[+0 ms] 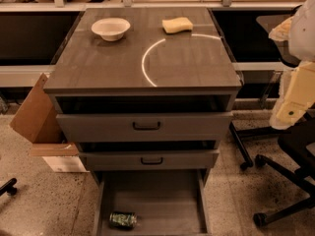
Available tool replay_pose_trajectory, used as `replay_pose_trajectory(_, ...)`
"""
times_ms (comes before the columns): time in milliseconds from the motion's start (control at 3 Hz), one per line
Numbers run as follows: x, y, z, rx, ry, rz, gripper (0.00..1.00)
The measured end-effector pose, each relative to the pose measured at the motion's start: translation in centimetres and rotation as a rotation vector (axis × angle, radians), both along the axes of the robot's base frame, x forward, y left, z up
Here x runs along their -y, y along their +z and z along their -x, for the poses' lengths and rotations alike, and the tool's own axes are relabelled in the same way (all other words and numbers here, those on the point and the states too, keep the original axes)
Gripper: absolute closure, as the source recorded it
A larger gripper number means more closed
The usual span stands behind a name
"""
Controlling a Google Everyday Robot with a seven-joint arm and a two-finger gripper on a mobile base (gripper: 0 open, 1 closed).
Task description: Pick green can from bottom drawer and place on counter
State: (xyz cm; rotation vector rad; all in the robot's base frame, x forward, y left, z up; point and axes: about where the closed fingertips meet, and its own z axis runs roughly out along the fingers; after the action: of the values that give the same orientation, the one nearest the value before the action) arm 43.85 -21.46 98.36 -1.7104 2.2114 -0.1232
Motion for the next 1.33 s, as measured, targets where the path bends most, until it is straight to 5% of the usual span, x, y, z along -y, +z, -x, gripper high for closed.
replay_pose_trajectory(1333,-1.9,-6.0,-0.4,-0.044,0.076,-0.057,0.0)
